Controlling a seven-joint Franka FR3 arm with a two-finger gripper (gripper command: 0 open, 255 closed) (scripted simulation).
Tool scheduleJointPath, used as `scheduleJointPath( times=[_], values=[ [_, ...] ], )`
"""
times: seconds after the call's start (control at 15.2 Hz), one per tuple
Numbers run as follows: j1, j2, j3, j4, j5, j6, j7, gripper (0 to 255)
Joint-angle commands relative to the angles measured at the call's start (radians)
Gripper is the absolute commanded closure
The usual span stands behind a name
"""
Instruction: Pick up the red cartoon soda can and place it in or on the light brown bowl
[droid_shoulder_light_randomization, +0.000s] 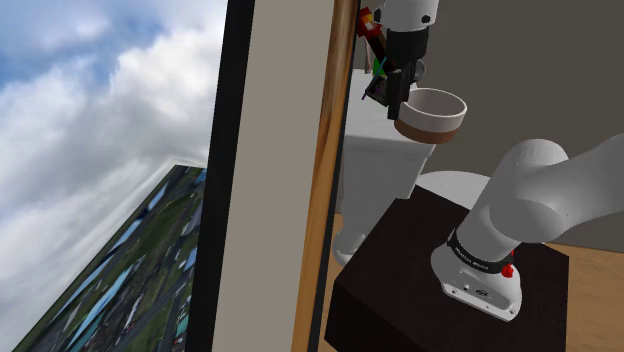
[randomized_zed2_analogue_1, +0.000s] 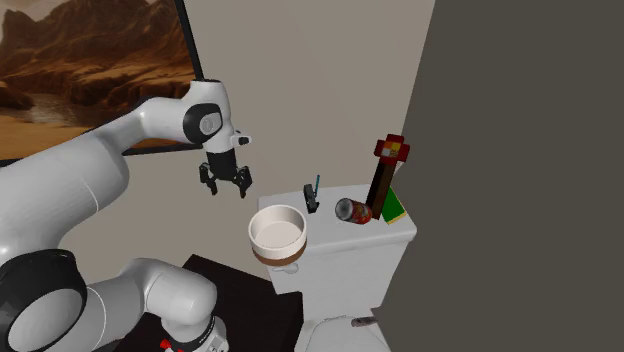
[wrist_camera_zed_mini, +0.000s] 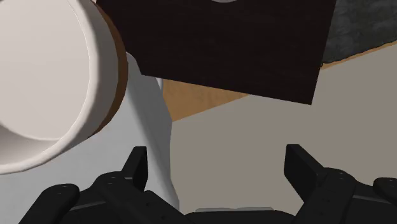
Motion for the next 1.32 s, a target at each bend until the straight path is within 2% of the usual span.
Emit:
scheduleJointPath(
  times=[0.0, 0.66, 1.25],
  values=[
    [0.000, 0.000, 0.000, 0.000, 0.000, 0.000, 0.000, 0],
    [-0.110, 0.033, -0.079, -0.094, -0.285, 0.272, -0.100, 0],
    [-0.225, 0.138, -0.161, -0.089, -0.533, 0.549, -0.135, 0]
  ],
)
